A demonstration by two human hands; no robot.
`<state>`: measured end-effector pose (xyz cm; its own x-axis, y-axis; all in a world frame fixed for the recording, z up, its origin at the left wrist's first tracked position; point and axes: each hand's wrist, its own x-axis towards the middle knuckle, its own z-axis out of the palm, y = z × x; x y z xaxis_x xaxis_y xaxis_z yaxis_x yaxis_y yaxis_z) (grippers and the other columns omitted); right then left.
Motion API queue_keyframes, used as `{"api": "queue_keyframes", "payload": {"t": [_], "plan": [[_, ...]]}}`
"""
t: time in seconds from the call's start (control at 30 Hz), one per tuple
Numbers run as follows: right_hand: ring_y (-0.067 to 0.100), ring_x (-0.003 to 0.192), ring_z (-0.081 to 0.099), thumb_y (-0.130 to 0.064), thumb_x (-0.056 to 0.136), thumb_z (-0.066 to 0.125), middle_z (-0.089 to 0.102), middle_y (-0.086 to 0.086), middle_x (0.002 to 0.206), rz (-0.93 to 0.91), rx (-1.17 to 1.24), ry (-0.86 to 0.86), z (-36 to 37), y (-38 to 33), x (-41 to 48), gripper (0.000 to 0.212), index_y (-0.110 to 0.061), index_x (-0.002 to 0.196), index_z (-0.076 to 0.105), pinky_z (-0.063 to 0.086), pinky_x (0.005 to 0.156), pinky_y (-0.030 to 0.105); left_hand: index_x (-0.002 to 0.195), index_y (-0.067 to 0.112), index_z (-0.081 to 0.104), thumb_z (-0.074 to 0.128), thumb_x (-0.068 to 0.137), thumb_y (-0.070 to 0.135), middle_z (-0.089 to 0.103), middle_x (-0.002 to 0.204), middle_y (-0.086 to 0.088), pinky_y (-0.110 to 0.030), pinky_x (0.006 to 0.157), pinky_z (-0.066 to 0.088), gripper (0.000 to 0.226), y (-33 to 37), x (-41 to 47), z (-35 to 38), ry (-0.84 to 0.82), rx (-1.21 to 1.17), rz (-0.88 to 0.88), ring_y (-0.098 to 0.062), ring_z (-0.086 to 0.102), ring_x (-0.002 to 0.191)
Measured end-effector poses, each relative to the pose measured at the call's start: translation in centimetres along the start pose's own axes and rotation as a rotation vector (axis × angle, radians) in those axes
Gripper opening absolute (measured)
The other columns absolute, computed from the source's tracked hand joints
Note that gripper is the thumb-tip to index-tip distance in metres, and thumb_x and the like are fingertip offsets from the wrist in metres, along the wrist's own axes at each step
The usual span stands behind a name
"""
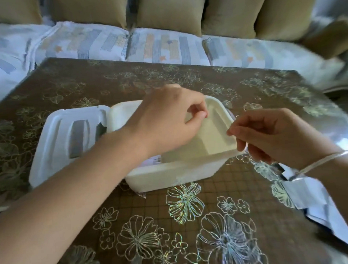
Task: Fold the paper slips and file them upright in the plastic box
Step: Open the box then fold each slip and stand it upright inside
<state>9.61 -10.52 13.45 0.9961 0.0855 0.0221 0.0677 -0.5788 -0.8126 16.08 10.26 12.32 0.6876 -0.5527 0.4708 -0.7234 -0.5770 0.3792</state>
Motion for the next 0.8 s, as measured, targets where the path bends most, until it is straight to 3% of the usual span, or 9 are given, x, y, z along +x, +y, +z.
{"api": "queue_keyframes", "payload": {"t": [0.1,0.2,0.23,0.3,0.37,0.47,0.57,0.67,0.8], "plan": [[0.013,0.042,0.054,-0.016,0.088,0.065,0.067,0.003,0.058,0.106,-0.13,0.181,-1.1,4.9,-3.9,0.015,-0.016,0.074,0.07,0.046,0.04,0.027,0.085,0.023,0.072,0.057,0.088,0.024,0.068,0.083,0.013,-0.031,0.072,0.046,0.016,4.1,-0.7,2.5,0.038,-0.111,0.055,-0.009,0.057,0.083],[0.019,0.079,0.065,-0.035,0.085,0.066,0.072,-0.005,0.084,0.226,-0.494,0.292,-1.5,11.1,-7.7,0.007,-0.029,0.086,0.07,0.053,0.075,0.04,0.088,0.023,0.074,0.063,0.089,0.017,0.067,0.083,0.016,-0.018,0.077,0.042,0.013,6.9,-2.0,4.9,0.022,-0.219,0.097,-0.002,0.056,0.085],[0.021,0.101,0.062,-0.04,0.087,0.062,0.07,-0.002,0.107,0.272,-0.642,0.275,-1.3,12.5,-8.7,0.019,-0.029,0.101,0.068,0.048,0.087,0.038,0.09,0.022,0.074,0.064,0.09,0.017,0.067,0.084,0.017,-0.016,0.079,0.041,0.012,7.1,-2.5,5.5,0.019,-0.249,0.094,-0.001,0.057,0.086],[0.02,0.139,0.033,-0.057,0.092,0.043,0.044,0.0,0.148,0.394,-0.889,0.147,-1.3,15.2,-10.6,0.054,-0.027,0.137,0.048,0.027,0.11,0.038,0.092,0.023,0.074,0.061,0.09,0.021,0.066,0.084,0.018,-0.022,0.08,0.046,0.013,7.7,-3.6,6.5,0.03,-0.28,0.075,-0.003,0.058,0.088],[0.014,0.149,0.002,-0.074,0.087,0.013,0.02,-0.006,0.159,0.462,-0.974,0.057,-0.8,16.5,-11.9,0.08,-0.026,0.15,0.026,-0.002,0.118,0.039,0.092,0.022,0.073,0.059,0.09,0.023,0.066,0.084,0.016,-0.032,0.077,0.05,0.015,8.4,-4.7,7.1,0.057,-0.245,0.084,-0.008,0.059,0.089],[0.009,0.147,-0.005,-0.068,0.077,-0.008,0.023,-0.012,0.157,0.336,-0.981,0.101,0.5,17.0,-12.8,0.089,-0.029,0.148,0.029,-0.017,0.114,0.04,0.091,0.02,0.072,0.059,0.09,0.021,0.067,0.085,0.014,-0.033,0.076,0.05,0.014,9.7,-6.0,7.7,0.085,-0.202,0.122,-0.008,0.058,0.09],[0.013,0.147,0.013,-0.06,0.087,0.011,0.038,-0.011,0.151,0.174,-0.91,0.144,2.2,16.6,-13.3,0.071,-0.029,0.142,0.044,-0.005,0.118,0.042,0.091,0.022,0.072,0.061,0.09,0.019,0.067,0.085,0.016,-0.032,0.074,0.051,0.012,9.7,-7.3,8.4,0.077,-0.228,0.07,-0.006,0.06,0.089],[0.012,0.137,0.039,-0.056,0.089,0.033,0.052,-0.009,0.14,-0.014,-0.759,0.149,4.5,15.8,-14.3,0.055,-0.027,0.129,0.057,0.024,0.115,0.044,0.093,0.027,0.072,0.066,0.09,0.015,0.067,0.085,0.021,-0.029,0.074,0.053,0.013,8.8,-9.5,9.7,0.015,-0.228,-0.038,-0.001,0.061,0.086],[0.009,0.126,0.052,-0.035,0.086,0.057,0.062,-0.009,0.129,-0.23,-0.558,0.155,6.7,14.2,-15.4,0.039,-0.026,0.124,0.059,0.053,0.093,0.035,0.096,0.032,0.071,0.063,0.088,0.021,0.066,0.09,0.024,-0.024,0.077,0.054,0.015,7.6,-12.7,11.1,-0.072,-0.192,-0.153,0.004,0.062,0.087]]}}
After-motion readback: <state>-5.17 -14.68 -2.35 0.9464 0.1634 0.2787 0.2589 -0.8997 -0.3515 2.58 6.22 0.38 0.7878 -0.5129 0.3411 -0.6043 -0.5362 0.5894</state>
